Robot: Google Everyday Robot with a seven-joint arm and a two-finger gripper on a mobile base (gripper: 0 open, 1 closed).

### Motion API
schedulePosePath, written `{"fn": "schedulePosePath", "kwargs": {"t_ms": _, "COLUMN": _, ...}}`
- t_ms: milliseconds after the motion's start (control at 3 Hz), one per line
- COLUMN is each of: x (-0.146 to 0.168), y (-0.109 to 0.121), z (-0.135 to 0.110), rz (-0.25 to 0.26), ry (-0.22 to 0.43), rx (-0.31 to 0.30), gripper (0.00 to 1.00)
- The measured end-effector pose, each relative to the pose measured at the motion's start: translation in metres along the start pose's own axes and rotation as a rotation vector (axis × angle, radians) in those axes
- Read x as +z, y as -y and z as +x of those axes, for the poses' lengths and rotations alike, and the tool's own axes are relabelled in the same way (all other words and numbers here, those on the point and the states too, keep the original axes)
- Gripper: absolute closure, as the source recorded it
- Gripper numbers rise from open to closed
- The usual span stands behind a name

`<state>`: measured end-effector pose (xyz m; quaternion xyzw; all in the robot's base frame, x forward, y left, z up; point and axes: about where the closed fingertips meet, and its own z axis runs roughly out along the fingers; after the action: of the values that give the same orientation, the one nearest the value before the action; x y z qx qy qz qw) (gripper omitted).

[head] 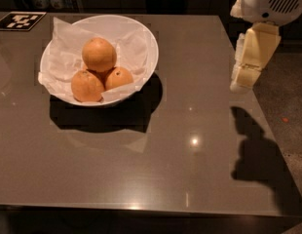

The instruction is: Pick orange from white bowl

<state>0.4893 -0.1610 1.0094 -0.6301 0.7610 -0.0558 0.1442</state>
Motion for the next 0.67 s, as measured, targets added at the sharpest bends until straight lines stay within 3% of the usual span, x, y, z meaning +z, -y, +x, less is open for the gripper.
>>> {"fn": "schedulePosePath", "kwargs": {"t_ms": 333, "x": 0.0, "y": 0.016, "z": -0.034, "rz": 0.021, "ry": 0.039, "rx": -0.054, "gripper": 0.0}}
{"fn": "schedulePosePath", "kwargs": {"t_ms": 667, "x": 0.004, "y": 0.042, "z": -0.085, "rz": 0.047, "ry": 0.069, "rx": -0.124, "gripper": 0.0}}
